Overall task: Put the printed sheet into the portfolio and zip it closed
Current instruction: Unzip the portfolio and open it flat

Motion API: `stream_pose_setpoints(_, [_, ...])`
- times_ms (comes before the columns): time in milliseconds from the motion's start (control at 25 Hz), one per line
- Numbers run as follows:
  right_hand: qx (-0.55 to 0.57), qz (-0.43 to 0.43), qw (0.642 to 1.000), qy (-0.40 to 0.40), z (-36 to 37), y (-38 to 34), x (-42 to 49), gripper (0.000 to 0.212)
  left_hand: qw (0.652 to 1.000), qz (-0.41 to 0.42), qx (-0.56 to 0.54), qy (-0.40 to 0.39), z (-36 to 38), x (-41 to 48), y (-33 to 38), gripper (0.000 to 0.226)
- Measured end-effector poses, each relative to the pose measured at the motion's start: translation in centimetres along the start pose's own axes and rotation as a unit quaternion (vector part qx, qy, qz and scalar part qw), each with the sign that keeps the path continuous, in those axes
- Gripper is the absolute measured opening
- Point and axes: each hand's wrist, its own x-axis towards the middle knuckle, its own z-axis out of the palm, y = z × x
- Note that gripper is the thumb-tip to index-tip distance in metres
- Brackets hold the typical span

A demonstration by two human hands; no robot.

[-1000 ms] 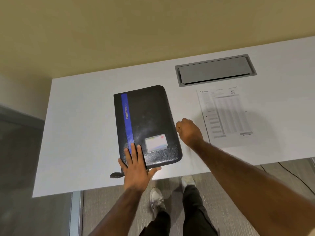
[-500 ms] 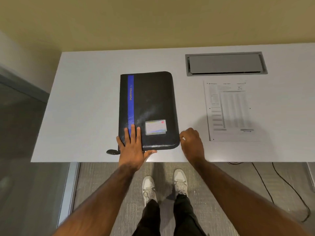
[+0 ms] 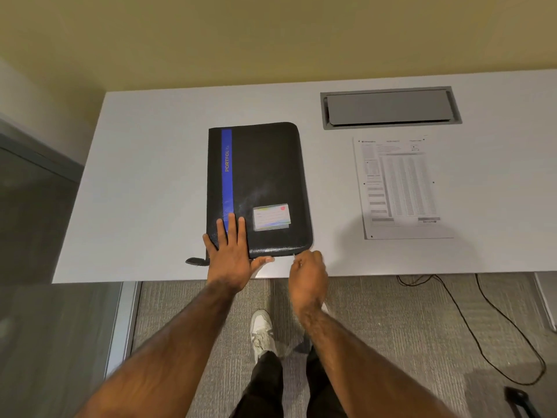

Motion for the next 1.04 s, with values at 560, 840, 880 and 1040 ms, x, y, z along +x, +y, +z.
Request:
stream_pose_setpoints(560, [0.286,0.105,0.946,-0.112,-5.8,-0.5,6.0,0.012,0.966,-0.121,-0.172,0.147,2.6,-7.1,4.6,0.056])
stream_pose_setpoints(840, [0.297,0.180,0.911,-0.222,-6.5,-2.2,7.8,0.012,0.918,-0.236,-0.289,0.135,2.6,-6.1,9.0,0.041])
stream_pose_setpoints(880, [0.300,0.182,0.910,-0.222,-6.4,-2.4,7.7,0.011,0.911,-0.253,-0.296,0.133,2.6,-5.8,9.6,0.041])
stream_pose_setpoints(1040, [0.297,0.184,0.910,-0.225,-6.2,-2.8,7.6,0.004,0.874,-0.311,-0.343,0.149,2.2,-4.5,11.2,0.035])
